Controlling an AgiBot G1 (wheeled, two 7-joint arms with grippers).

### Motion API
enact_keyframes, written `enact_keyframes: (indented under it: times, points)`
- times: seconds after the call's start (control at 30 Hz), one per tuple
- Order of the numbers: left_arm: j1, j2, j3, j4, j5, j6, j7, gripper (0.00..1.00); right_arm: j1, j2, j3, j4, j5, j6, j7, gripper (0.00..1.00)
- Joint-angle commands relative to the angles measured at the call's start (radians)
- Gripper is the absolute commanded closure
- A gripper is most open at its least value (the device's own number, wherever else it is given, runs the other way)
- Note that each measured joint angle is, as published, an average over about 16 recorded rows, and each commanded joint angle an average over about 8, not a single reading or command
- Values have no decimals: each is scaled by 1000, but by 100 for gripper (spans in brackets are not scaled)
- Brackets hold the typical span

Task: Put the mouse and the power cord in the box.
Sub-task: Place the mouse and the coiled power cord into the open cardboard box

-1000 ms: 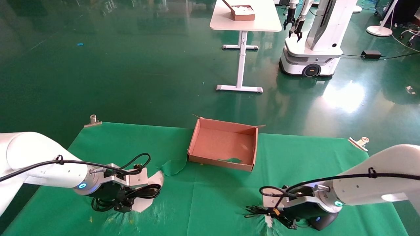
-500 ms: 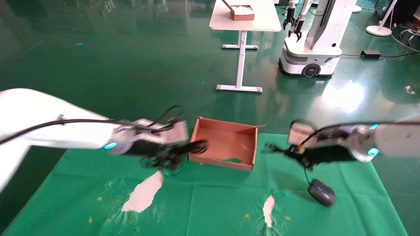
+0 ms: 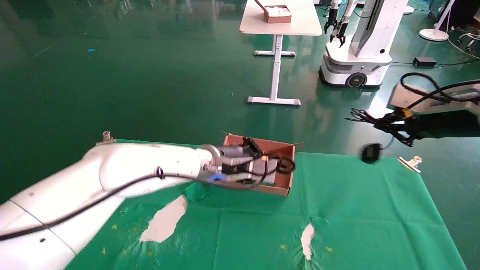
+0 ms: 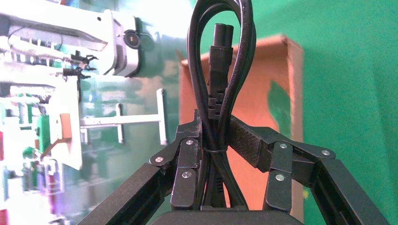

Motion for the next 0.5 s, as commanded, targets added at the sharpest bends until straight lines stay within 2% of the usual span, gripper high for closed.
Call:
enact_keyframes:
  times: [0.03, 0.13, 0.5]
  points:
    - [8, -1, 58, 10, 1, -42, 31, 36, 10, 16, 3, 12, 1, -11, 5, 100]
    - [4, -1, 106, 22, -9, -68, 22, 0, 4, 35, 3, 46, -1, -27, 18, 100]
    - [-24, -2, 224, 24, -78, -118, -19, 0, -29, 83, 3, 181, -2, -65, 86, 100]
